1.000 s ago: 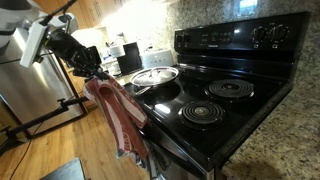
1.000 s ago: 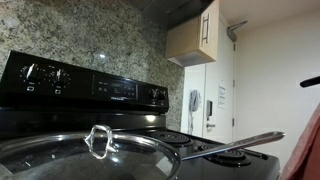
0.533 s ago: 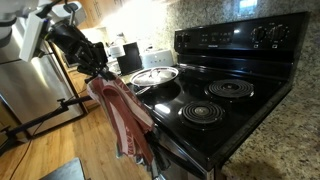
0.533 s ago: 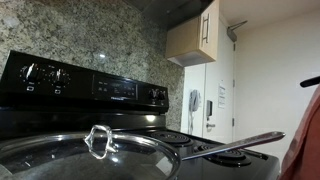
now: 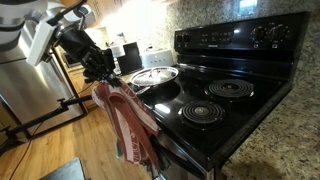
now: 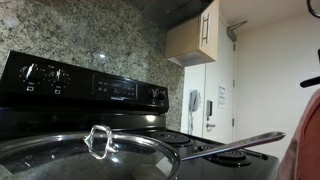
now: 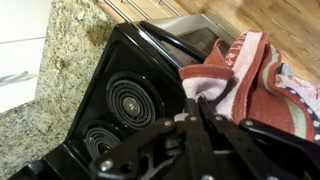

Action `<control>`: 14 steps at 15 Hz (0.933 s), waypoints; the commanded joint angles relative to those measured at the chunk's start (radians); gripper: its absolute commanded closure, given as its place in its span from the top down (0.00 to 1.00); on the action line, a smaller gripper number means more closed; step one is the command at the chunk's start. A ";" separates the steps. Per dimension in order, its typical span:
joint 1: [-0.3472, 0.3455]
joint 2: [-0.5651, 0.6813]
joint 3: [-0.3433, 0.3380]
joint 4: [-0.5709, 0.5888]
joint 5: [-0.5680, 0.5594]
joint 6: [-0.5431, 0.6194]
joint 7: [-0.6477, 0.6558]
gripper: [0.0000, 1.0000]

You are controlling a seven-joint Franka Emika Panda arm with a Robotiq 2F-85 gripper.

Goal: Remove the red and pink towel from the oven door and put it on the right side of the countertop

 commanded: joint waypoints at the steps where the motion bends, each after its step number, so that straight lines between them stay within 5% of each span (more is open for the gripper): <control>1: -0.030 -0.003 0.028 0.000 0.019 0.006 -0.015 0.06; 14: -0.016 0.028 0.013 0.051 0.063 0.007 -0.058 0.01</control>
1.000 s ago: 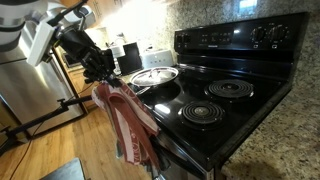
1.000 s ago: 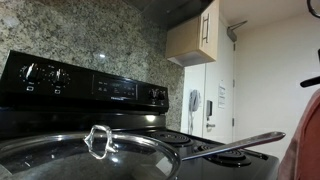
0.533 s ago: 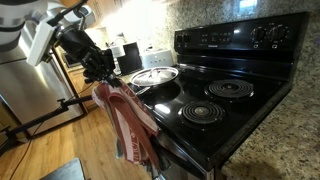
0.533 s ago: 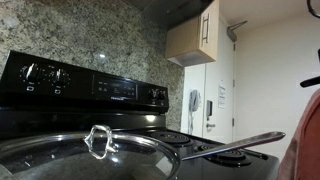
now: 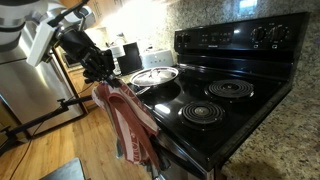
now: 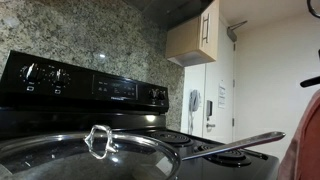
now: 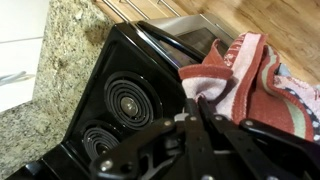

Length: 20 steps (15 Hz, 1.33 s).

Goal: Remove the red and pink towel from the oven door and put it on the right side of the countertop

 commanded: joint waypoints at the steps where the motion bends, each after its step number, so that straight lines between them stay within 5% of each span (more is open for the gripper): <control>1: -0.004 0.038 -0.008 0.082 0.073 -0.002 -0.092 0.01; 9: -0.037 0.214 -0.065 0.482 0.199 -0.053 -0.267 0.01; 20: -0.144 0.458 -0.078 0.838 0.203 -0.048 -0.164 0.01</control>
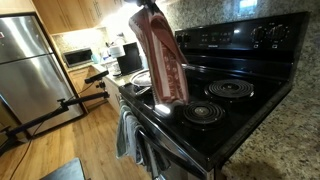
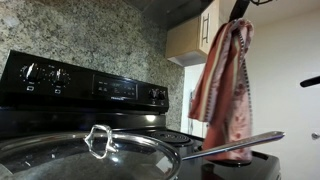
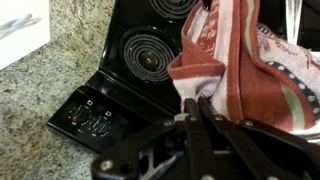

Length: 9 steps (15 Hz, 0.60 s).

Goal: Remove the red and pink towel from the oven door and put it on the right side of the countertop

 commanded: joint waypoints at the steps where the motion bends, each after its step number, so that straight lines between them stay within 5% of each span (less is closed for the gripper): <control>1: -0.034 0.078 -0.005 0.129 0.002 -0.021 0.046 0.01; 9: -0.035 0.223 -0.020 0.175 0.084 -0.044 0.005 0.01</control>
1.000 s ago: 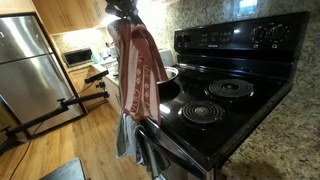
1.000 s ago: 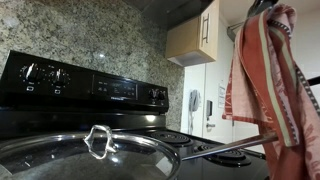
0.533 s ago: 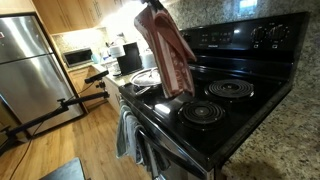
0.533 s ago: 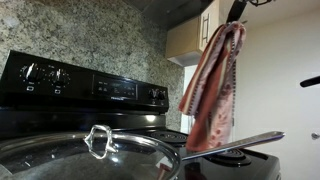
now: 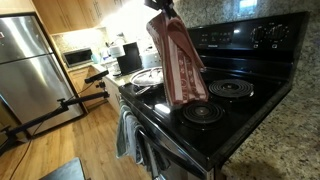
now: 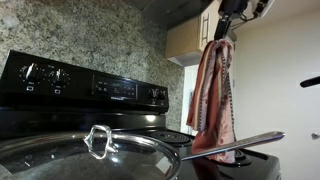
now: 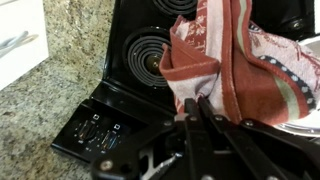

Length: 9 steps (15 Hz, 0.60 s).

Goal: Remove the red and pink towel from the oven door and put it on the right side of the countertop

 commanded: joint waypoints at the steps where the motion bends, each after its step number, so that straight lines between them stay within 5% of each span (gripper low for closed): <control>1: 0.001 0.085 0.002 0.049 0.055 -0.044 -0.028 0.01; 9: 0.002 0.183 -0.005 -0.007 -0.017 -0.034 -0.015 0.01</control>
